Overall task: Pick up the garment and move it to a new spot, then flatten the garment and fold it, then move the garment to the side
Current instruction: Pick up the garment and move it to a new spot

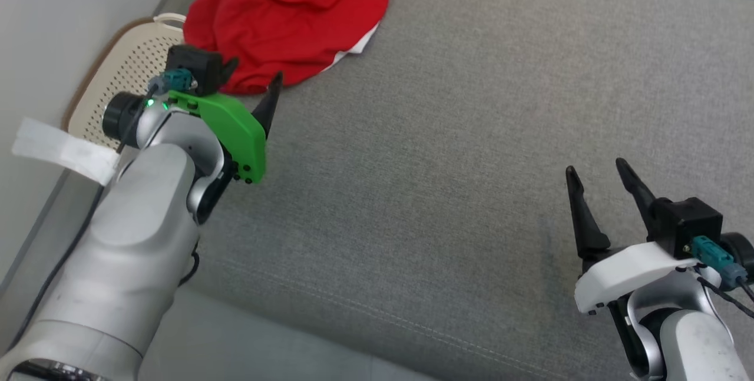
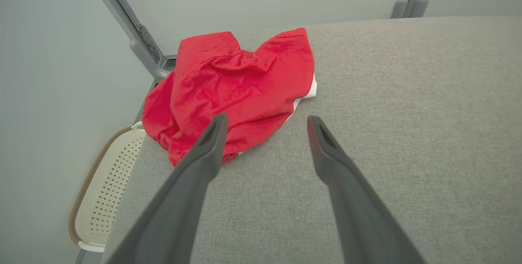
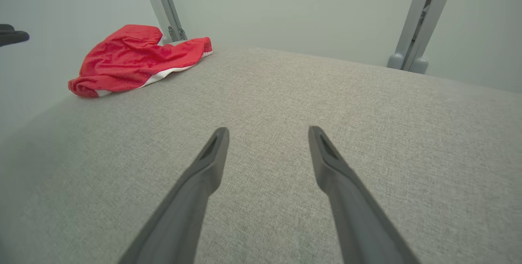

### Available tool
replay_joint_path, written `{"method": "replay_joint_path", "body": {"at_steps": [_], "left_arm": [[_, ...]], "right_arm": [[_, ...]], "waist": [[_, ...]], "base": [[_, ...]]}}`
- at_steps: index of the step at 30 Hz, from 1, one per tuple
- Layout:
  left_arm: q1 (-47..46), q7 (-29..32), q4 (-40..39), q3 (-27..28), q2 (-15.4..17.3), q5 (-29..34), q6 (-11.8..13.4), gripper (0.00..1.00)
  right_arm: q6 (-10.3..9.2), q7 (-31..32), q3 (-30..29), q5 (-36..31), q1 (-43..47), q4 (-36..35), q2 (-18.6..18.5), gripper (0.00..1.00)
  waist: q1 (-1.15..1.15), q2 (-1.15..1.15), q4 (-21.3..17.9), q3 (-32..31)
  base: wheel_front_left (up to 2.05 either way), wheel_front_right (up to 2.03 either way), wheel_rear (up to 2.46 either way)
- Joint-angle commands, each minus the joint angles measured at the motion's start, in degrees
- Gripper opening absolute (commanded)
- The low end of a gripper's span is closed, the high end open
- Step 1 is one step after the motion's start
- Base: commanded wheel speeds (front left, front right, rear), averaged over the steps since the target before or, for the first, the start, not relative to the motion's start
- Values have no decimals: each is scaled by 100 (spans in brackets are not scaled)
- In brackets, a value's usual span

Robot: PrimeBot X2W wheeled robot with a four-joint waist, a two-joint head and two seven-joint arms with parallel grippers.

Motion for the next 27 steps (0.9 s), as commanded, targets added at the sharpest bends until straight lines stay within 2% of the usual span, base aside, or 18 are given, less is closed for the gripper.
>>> {"method": "replay_joint_path", "body": {"at_steps": [1, 10, 14, 18, 24, 25, 26, 27], "left_arm": [[-332, -59, 159, -62, 3, 28, -29, 100], [-1214, 204, 1191, -220, 17, 54, -8, 100], [-1435, 288, 1631, -175, 65, 42, 173, 100], [-1621, 394, 2030, -93, 104, -5, 467, 100], [-1734, 375, 2408, 11, 108, -121, 720, 100], [-1738, 363, 2437, 1, 100, -105, 731, 70], [-1742, 339, 2466, -9, 91, -104, 728, 20], [-1745, 304, 2489, 7, 79, -133, 720, 0]], "right_arm": [[-6, 132, -37, -97, -4, -310, -30, 100], [-6, 483, -221, -266, 91, -1141, -72, 100], [-6, 510, -204, -268, 135, -1283, -75, 100], [-6, 541, -185, -281, 126, -1402, -75, 100], [-6, 539, -174, -284, 114, -1476, -89, 100], [-6, 542, -171, -281, 112, -1482, -89, 100], [-6, 543, -167, -281, 113, -1484, -88, 100], [-6, 538, -171, -279, 111, -1479, -87, 100]], "waist": [[-1, 0, -549, 1014], [-1, 0, -782, 1690], [-1, 0, -839, 1805], [-1, 0, -880, 1880], [-1, 0, -956, 1907], [-1, 0, -967, 1907], [-1, 0, -976, 1904], [-1, 0, -983, 1898]], "base": [[0, 0, 0], [0, 0, 0], [0, 0, 0], [0, 0, 0], [0, 0, 0], [0, 0, 0], [0, 0, 0], [0, 0, 0]]}}
